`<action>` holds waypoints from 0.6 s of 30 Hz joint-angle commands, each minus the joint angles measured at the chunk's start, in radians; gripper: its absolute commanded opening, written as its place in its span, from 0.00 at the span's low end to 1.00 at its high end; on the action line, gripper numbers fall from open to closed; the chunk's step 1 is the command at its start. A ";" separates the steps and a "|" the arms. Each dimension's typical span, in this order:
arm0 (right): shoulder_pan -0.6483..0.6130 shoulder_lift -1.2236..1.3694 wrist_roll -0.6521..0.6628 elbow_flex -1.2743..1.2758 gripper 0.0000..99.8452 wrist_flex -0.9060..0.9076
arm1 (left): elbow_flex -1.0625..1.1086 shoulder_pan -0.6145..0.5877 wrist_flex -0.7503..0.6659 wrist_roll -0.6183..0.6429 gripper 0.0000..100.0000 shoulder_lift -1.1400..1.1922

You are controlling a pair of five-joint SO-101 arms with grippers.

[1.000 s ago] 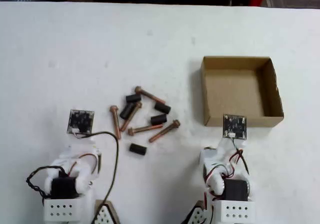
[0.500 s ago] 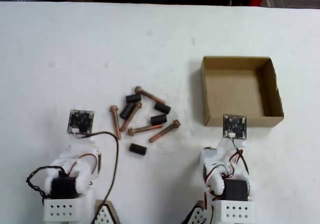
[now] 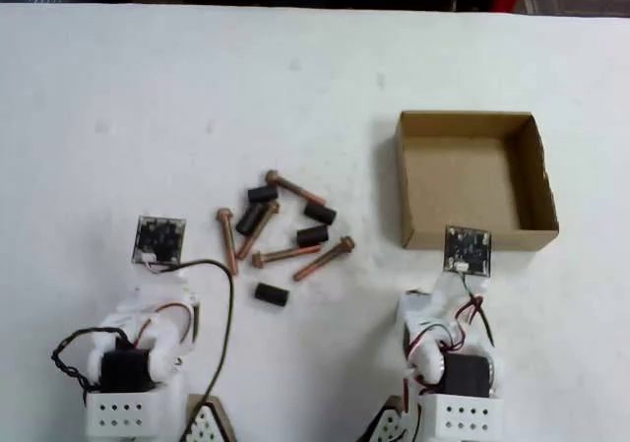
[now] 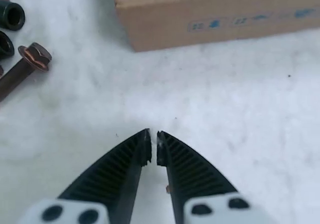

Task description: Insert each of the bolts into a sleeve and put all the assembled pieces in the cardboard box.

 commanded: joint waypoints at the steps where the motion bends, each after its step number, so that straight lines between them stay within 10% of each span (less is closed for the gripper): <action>1: 0.012 -0.005 0.021 0.008 0.02 0.004 | -0.003 -0.002 0.009 -0.003 0.02 -0.010; 13: 0.209 -0.007 0.044 0.006 0.02 -0.044 | -0.003 -0.002 0.009 -0.003 0.02 -0.010; 18: 0.214 -0.007 0.373 0.002 0.02 -0.148 | -0.003 -0.002 0.009 -0.003 0.02 -0.010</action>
